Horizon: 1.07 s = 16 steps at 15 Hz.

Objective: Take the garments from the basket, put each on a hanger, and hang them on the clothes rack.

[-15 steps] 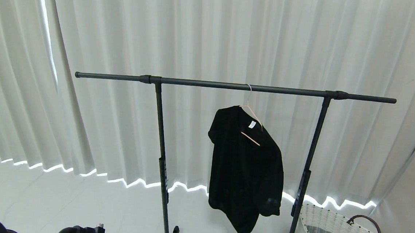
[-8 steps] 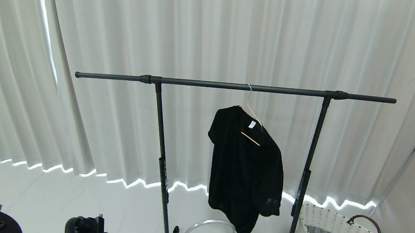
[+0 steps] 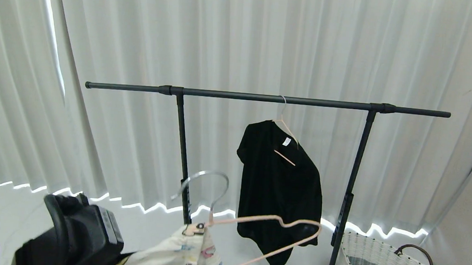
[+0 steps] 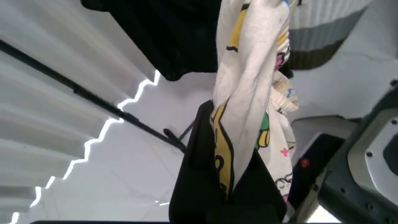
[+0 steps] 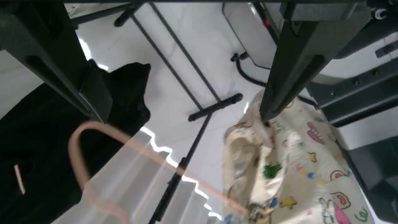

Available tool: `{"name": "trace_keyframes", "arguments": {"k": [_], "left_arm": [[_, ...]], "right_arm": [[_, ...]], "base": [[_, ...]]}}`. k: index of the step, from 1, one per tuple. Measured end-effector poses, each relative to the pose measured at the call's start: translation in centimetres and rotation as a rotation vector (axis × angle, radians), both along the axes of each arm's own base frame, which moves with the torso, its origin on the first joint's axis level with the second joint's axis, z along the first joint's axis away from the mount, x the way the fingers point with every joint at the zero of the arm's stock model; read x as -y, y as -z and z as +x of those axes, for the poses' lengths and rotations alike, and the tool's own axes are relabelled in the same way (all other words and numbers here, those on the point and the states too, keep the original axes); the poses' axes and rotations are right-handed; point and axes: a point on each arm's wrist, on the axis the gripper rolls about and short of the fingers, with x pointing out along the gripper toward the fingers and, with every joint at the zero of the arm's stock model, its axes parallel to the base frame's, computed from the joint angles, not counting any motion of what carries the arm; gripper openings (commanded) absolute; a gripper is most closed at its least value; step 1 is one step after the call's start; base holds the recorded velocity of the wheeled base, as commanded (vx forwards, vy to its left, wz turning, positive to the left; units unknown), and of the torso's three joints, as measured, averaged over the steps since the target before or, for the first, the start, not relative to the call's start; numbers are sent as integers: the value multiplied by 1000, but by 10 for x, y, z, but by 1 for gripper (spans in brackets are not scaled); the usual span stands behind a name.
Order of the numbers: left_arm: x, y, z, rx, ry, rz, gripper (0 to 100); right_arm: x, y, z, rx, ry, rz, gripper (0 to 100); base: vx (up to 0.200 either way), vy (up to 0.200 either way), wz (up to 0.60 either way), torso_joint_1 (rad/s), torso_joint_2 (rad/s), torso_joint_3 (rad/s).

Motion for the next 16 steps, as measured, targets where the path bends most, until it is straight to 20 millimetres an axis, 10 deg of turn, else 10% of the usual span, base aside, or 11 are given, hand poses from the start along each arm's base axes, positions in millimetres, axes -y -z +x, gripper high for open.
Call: {"name": "trace_keyframes", "arguments": {"k": [8, 16], "left_arm": [[5, -36, 9, 80, -30, -106, 0], [7, -46, 6, 103, -3, -135, 0]], "right_arm": [[-72, -13, 48, -147, 193, 135, 100], [-95, 10, 66, -165, 221, 52, 100]], "base": [[0, 0, 0, 0, 0, 0], [0, 0, 0, 0, 0, 0]]}}
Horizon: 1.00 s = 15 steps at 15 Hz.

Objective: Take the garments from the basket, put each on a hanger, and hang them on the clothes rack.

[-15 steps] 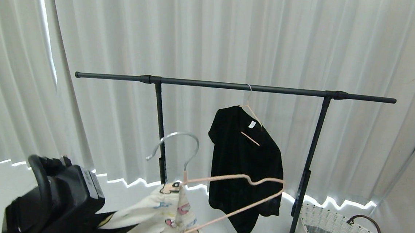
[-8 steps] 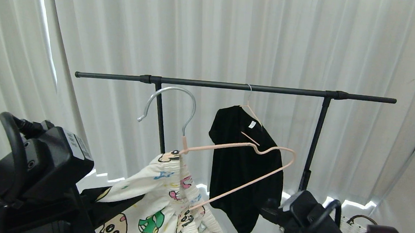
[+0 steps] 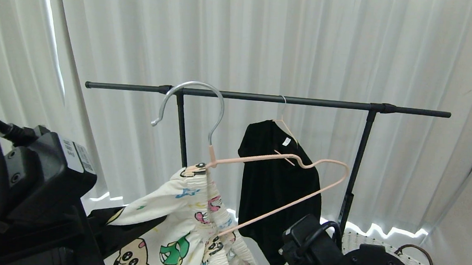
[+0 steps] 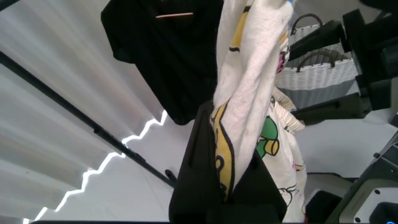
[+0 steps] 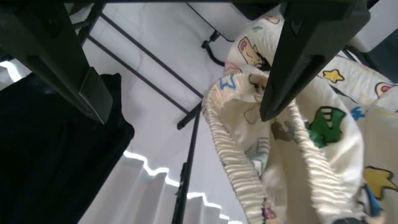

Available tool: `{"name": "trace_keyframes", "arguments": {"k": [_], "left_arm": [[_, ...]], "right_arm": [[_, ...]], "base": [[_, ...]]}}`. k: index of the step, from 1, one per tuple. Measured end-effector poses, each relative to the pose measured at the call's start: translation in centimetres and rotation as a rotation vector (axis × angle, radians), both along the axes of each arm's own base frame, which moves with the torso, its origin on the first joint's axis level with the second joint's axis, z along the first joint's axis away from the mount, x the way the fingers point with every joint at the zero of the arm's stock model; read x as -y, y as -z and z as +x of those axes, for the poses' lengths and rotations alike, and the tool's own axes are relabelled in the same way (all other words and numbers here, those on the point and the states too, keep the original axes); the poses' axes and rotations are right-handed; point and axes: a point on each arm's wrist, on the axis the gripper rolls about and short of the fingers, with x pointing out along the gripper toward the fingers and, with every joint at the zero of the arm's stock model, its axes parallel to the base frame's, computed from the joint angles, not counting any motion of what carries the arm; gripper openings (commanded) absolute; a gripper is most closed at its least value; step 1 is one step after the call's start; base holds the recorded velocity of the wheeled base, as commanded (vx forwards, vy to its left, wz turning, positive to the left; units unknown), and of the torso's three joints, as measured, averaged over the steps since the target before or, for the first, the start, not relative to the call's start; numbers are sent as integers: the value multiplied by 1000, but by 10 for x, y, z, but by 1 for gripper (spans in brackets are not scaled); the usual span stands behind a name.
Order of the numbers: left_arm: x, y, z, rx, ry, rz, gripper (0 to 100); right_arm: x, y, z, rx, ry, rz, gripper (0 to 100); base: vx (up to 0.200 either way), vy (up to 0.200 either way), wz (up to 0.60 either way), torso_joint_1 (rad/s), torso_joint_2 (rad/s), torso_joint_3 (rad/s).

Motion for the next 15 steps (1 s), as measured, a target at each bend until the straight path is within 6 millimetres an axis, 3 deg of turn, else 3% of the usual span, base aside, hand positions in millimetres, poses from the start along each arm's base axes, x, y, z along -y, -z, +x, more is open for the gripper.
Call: {"name": "trace_keyframes", "arguments": {"k": [8, 15], "left_arm": [[-4, -2, -5, 12, 4, -18, 0], [-23, 26, -17, -17, -29, 37, 0]], "right_arm": [[11, 14, 16, -5, 115, -125, 100], [60, 13, 49, 43, 305, -220, 100]], "base": [[0, 0, 0, 0, 0, 0], [0, 0, 0, 0, 0, 0]]}}
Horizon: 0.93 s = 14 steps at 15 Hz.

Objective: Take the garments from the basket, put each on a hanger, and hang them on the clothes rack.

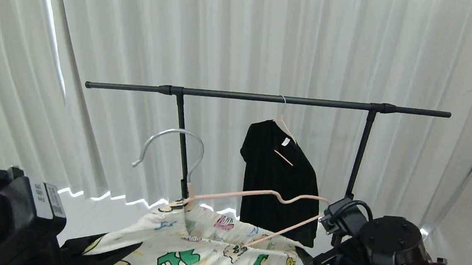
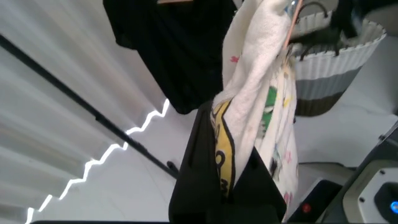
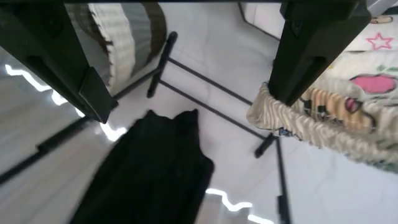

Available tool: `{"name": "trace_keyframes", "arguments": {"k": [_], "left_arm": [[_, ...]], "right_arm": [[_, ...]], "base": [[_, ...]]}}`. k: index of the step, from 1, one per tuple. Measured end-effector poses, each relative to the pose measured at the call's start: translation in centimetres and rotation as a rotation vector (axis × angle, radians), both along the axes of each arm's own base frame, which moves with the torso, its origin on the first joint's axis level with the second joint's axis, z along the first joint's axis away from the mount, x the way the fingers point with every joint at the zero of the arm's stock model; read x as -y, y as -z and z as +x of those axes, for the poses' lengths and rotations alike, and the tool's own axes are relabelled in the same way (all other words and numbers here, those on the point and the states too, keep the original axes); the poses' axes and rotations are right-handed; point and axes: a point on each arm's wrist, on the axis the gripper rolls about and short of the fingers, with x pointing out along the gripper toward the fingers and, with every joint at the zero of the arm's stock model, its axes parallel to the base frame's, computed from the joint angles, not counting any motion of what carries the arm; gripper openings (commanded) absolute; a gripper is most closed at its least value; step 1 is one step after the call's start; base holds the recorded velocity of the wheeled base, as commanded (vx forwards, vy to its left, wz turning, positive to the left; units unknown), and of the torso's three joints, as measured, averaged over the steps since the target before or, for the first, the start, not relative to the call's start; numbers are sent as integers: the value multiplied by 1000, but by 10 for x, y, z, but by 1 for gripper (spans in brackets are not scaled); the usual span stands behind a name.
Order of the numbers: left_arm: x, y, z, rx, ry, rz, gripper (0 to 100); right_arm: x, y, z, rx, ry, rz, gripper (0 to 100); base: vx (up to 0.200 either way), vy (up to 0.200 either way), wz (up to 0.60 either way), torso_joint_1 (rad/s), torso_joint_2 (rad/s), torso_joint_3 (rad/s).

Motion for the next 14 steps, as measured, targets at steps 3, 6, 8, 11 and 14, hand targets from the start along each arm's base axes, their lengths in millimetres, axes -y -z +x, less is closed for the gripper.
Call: {"name": "trace_keyframes", "arguments": {"k": [3, 6, 8, 11, 14], "left_arm": [[-10, 22, -8, -25, 2, 55, 0], [-17, 41, -14, -51, 7, 106, 0], [-20, 51, -17, -73, 3, 135, 0], [-25, 63, -18, -74, -77, 200, 0], [-25, 68, -13, -70, -211, 268, 0]], "right_arm": [[10, -8, 4, 21, 38, 23, 100], [14, -15, 3, 41, 41, 36, 100], [15, -18, 2, 52, 40, 41, 100], [15, -21, 1, 73, 19, 24, 100], [9, -25, -10, 103, -67, -10, 100]], "base": [[0, 0, 0, 0, 0, 0], [0, 0, 0, 0, 0, 0], [0, 0, 0, 0, 0, 0], [0, 0, 0, 0, 0, 0], [0, 0, 0, 0, 0, 0]]}}
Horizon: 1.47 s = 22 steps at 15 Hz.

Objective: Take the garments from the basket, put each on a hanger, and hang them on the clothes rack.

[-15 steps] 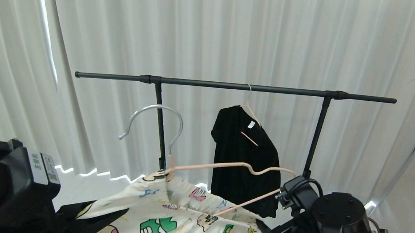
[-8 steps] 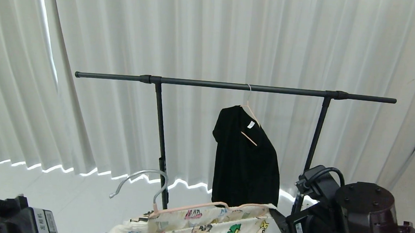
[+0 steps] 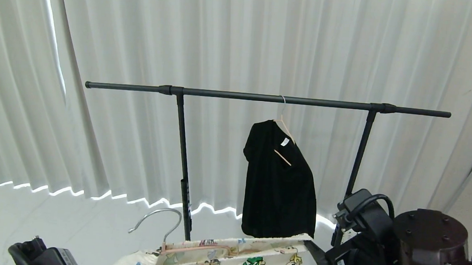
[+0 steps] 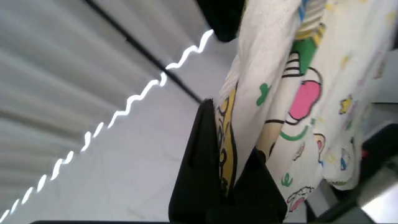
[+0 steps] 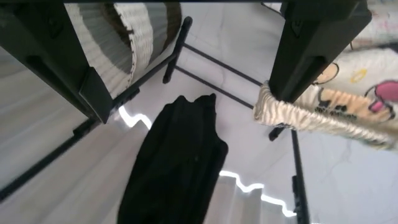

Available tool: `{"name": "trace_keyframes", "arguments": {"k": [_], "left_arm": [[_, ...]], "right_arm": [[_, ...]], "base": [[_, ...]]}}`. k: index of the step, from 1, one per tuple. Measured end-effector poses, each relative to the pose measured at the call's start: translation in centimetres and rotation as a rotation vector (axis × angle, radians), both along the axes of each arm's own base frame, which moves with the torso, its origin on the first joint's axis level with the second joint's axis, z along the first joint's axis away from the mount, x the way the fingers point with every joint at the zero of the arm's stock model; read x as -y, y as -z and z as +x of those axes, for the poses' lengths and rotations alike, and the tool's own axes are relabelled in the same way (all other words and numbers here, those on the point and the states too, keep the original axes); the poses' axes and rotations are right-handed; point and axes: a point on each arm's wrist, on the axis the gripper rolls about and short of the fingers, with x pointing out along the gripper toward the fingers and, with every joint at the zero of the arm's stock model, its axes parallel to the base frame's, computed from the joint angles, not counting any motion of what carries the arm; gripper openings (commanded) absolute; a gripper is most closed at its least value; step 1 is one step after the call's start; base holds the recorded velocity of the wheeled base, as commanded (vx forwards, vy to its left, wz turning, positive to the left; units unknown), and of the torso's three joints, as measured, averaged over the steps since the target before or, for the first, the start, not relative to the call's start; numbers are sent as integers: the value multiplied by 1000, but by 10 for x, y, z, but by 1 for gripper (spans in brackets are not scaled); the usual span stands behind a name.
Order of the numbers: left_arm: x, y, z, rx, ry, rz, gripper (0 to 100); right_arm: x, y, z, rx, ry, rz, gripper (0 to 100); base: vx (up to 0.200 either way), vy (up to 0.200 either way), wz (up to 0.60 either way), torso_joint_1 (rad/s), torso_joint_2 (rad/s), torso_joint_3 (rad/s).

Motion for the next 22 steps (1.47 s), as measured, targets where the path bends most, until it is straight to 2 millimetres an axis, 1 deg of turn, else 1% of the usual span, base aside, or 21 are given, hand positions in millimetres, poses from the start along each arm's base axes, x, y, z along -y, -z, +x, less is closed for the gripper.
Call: {"name": "trace_keyframes", "arguments": {"k": [3, 5, 7, 8, 10, 12, 14, 18, 20, 22], "left_arm": [[7, -7, 7, -16, -39, -49, 0], [12, -14, 11, -31, -78, -128, 0], [14, -16, 11, -33, -71, -138, 0], [16, -16, 10, -36, -53, -138, 0], [20, -16, 6, -39, -2, -139, 0], [26, -15, -2, -47, 85, -135, 0], [31, -14, -10, -55, 177, -129, 0], [39, -14, -24, -61, 321, -116, 0], [40, -14, -28, -61, 358, -118, 0], [42, -15, -29, -60, 375, -121, 0]], "right_arm": [[-16, -2, -25, 11, -137, -10, 100], [-27, -1, -46, 9, -246, -13, 100], [-32, -3, -60, -3, -388, -12, 100], [-32, -5, -63, 0, -460, -17, 100], [-30, -10, -63, 29, -534, -32, 100], [-31, -15, -59, 53, -578, -35, 100], [-34, -18, -58, 34, -646, -42, 100], [-41, -23, -63, -86, -820, -121, 100], [-47, -29, -63, -118, -858, -132, 100], [-51, -31, -62, -123, -864, -131, 100]], "base": [[0, 0, 0, 0, 0, 0], [0, 0, 0, 0, 0, 0], [0, 0, 0, 0, 0, 0], [0, 0, 0, 0, 0, 0], [0, 0, 0, 0, 0, 0], [0, 0, 0, 0, 0, 0], [0, 0, 0, 0, 0, 0], [0, 0, 0, 0, 0, 0], [0, 0, 0, 0, 0, 0], [0, 0, 0, 0, 0, 0]]}}
